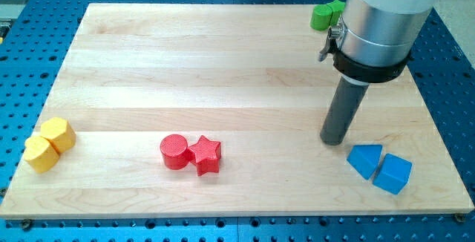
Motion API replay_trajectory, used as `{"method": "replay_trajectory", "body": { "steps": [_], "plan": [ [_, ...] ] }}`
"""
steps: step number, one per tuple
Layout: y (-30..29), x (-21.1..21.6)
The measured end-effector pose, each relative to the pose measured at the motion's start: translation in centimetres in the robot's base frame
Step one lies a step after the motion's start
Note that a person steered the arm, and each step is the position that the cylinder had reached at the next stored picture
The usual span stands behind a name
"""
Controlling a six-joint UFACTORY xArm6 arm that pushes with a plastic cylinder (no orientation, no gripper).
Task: Move the blue cube to the right of the triangle
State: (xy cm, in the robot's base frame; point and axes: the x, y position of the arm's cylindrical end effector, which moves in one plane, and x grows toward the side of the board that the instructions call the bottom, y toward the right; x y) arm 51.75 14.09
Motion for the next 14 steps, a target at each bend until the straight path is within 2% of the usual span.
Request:
{"method": "replay_trajectory", "body": {
  "steps": [4, 5, 6, 7, 8, 9, 11, 14],
  "plan": [
    [-1.0, 0.2],
    [2.1, -0.4],
    [7.6, -1.6],
    [12.5, 0.5],
    [13.9, 7.7],
    [13.4, 9.6],
    [8.8, 9.6],
    [8.5, 8.7]
  ]
}}
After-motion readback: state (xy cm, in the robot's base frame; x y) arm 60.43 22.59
